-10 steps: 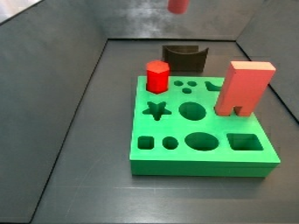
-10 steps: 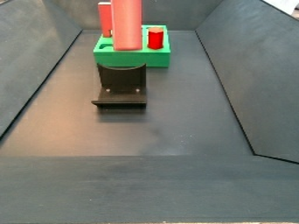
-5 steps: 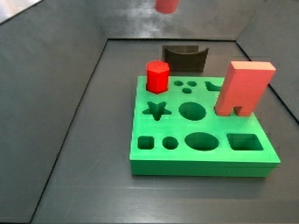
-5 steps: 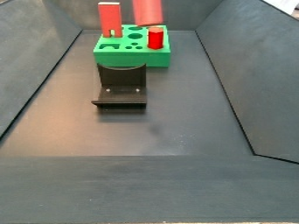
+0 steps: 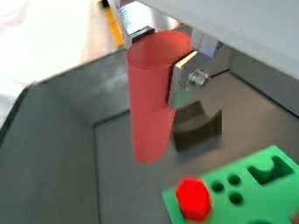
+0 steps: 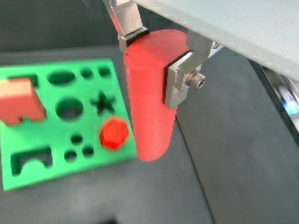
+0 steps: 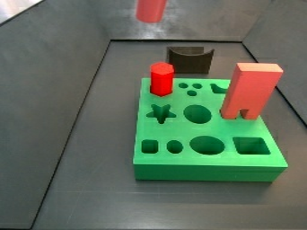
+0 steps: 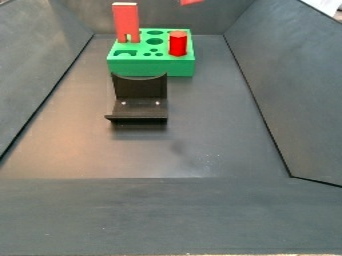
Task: Pick up the oval object. Move up. Place the oval object on the fixture. Regrasp the oval object. Move to above the board. Insert the oval object.
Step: Move to above the board.
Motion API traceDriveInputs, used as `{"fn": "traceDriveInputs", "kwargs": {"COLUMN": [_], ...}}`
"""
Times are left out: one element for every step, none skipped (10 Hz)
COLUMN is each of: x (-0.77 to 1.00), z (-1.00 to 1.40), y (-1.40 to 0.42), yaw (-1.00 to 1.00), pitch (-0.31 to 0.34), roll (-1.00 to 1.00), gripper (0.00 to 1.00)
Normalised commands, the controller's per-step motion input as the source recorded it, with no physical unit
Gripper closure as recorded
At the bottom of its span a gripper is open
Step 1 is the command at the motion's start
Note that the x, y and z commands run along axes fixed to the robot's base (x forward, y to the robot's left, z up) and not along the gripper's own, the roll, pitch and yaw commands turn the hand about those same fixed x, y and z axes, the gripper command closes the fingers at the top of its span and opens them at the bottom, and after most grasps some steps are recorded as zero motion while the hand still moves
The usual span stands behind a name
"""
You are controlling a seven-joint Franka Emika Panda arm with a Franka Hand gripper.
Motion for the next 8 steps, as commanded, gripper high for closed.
{"fn": "traceDriveInputs", "kwargs": {"x": [-0.24, -0.14, -0.07, -0.04, -0.04, -0.04, -0.05, -0.06], "z": [0.22, 0.15, 0.09, 0.05, 0.03, 0.01, 0.0, 0.01], "y": [-0.72, -0.44, -0.24, -0.13, -0.07, -0.03, -0.02, 0.01], "yaw": [1.0, 1.0, 1.0, 1.0, 1.0, 1.0, 1.0, 1.0], "pitch": [-0.114, -0.127, -0.139, -0.161, -0.176, -0.195, -0.217, -0.251], "roll": [-0.23, -0.22, -0.21, -0.19, -0.18, -0.17, -0.16, -0.14], "gripper": [1.0, 1.0, 1.0, 1.0, 1.0, 1.0, 1.0, 1.0]}}
